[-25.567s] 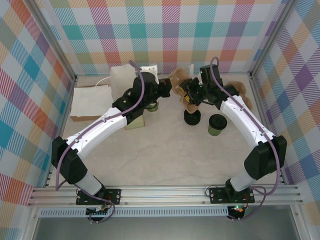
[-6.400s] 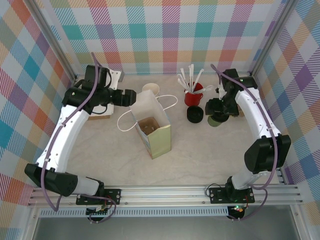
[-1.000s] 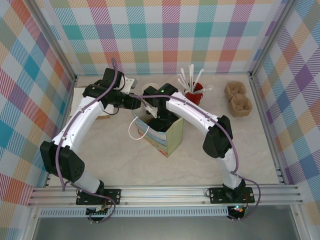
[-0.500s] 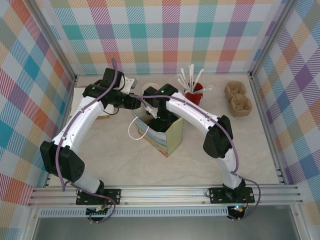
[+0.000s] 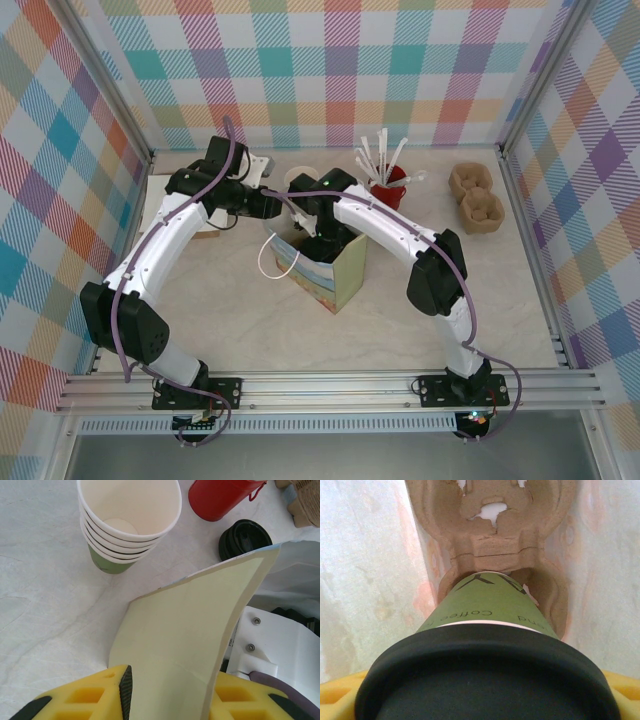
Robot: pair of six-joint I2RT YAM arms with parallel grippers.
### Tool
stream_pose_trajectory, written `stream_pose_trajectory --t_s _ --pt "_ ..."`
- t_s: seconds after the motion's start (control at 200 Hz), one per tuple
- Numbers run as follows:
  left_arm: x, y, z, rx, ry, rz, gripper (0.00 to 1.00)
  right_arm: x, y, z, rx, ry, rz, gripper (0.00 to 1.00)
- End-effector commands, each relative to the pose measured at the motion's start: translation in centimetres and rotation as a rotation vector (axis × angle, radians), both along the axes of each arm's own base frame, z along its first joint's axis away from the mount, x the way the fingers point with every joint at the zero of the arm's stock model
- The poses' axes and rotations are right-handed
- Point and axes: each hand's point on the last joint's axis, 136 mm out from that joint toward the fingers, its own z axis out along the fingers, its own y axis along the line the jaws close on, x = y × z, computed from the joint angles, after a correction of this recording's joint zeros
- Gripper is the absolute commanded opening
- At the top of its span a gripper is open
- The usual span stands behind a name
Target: Pack the takeout coffee
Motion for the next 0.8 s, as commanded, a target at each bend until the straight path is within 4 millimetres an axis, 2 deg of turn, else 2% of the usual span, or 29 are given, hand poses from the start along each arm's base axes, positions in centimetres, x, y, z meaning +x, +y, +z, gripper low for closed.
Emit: stream_pose_trajectory --t_s 0.0,0.165,0.45,0.795 --pt "0.0 0.0 0.9 -0.019 -0.023 0.004 0.35 -0.6 -0.7 0.8 -0.002 0.010 0.006 0.78" --pt "0.1 0.0 1.1 -0.023 -0.026 0.001 0.35 -0.7 -1.0 1.2 -0.012 0.015 0.001 0.78" --pt "0.1 -0.2 1.0 -0.029 -0.023 -0.002 0.35 -0.8 -0.8 3.1 0.016 0.000 -0.012 0.78" --pt "0.1 -0.2 1.0 -0.028 -0.021 -0.002 0.35 -0.9 -1.0 3.3 0.013 0.002 -0.014 0.78"
